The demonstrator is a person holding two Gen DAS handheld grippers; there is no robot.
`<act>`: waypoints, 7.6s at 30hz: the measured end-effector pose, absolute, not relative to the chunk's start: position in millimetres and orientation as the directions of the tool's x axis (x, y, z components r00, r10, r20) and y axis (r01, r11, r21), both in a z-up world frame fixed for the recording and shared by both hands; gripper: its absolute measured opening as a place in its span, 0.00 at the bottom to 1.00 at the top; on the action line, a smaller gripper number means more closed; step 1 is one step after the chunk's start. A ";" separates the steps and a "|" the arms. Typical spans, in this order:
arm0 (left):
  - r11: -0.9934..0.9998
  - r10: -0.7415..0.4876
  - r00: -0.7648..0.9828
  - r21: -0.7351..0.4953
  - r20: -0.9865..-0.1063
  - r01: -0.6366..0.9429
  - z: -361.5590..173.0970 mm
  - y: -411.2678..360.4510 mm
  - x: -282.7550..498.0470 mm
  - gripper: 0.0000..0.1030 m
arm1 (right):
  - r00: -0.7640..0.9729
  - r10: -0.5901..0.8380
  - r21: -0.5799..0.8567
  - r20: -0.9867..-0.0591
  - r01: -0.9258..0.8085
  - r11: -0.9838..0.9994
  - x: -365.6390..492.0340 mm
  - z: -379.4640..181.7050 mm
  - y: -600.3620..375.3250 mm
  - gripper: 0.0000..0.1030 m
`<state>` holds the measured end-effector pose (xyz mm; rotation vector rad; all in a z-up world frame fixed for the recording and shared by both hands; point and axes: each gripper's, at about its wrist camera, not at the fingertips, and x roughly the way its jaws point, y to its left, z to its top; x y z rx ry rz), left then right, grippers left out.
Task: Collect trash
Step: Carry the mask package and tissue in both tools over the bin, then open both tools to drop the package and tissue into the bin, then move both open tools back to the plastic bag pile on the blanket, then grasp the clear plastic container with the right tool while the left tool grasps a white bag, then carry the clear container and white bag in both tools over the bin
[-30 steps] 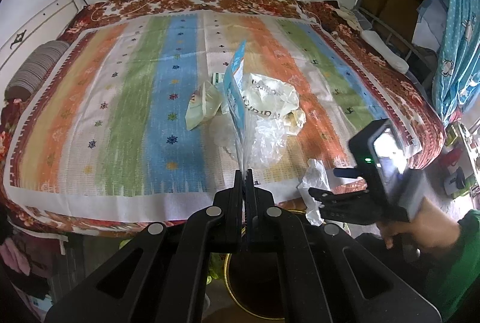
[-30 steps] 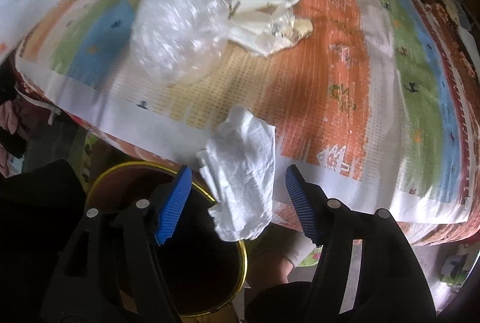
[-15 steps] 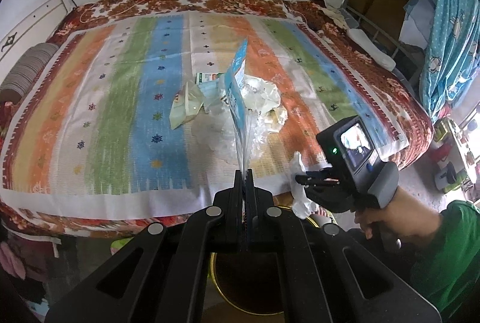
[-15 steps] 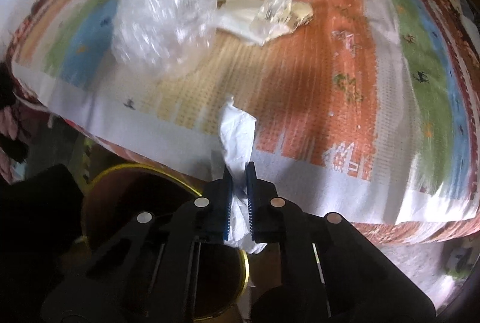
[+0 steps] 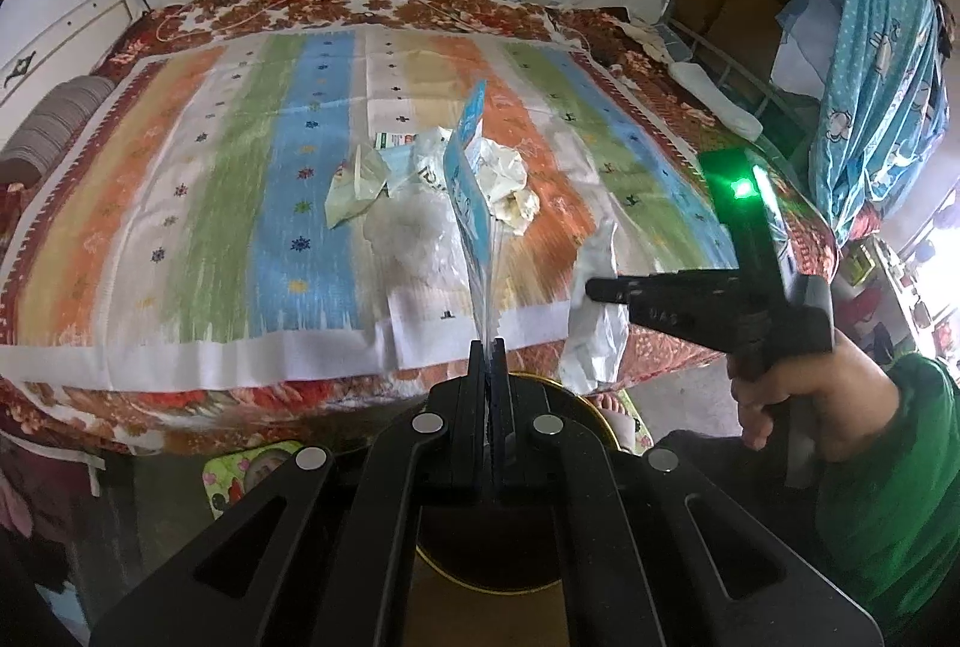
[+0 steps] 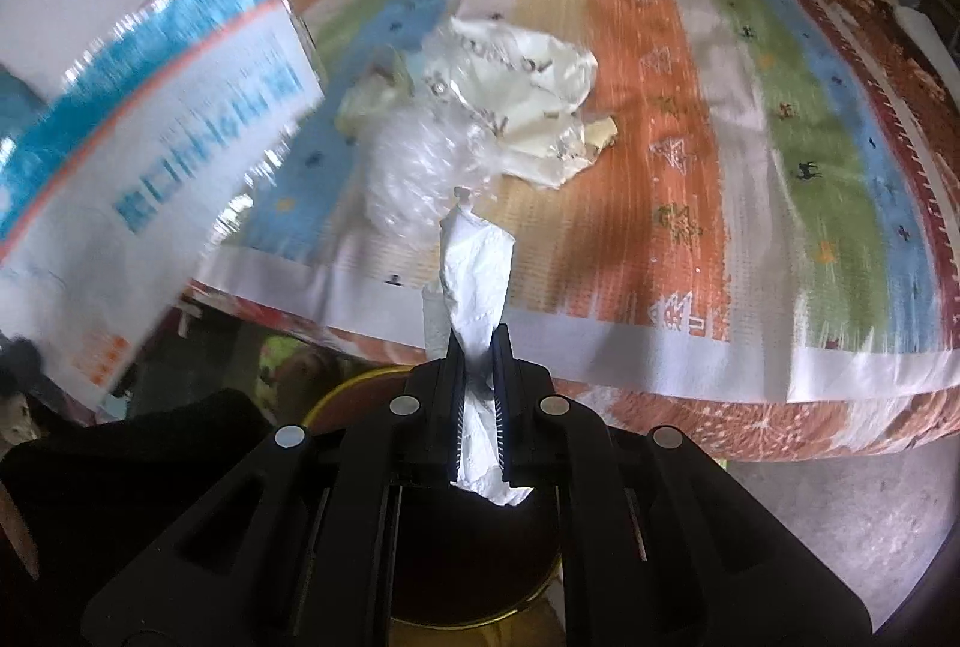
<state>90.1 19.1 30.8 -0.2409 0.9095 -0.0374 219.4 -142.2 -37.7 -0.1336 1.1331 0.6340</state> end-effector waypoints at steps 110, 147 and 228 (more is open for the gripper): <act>0.861 0.036 0.540 -0.249 -0.841 -0.444 -36.6 134.9 225.9 0.94 | 0.447 0.455 0.142 -0.770 -0.575 0.806 249.4 -1.8 -102.7 0.91; 0.911 0.028 0.503 -0.185 -0.864 -0.369 -97.6 142.6 333.5 0.61 | 0.504 0.344 0.048 -0.792 -0.512 0.858 336.5 -68.4 -35.6 0.40; 0.815 -0.222 0.576 -0.474 -0.787 -0.333 -14.5 54.5 143.0 0.00 | 0.387 0.522 0.291 -0.761 -0.515 0.806 164.6 -3.4 -162.1 0.03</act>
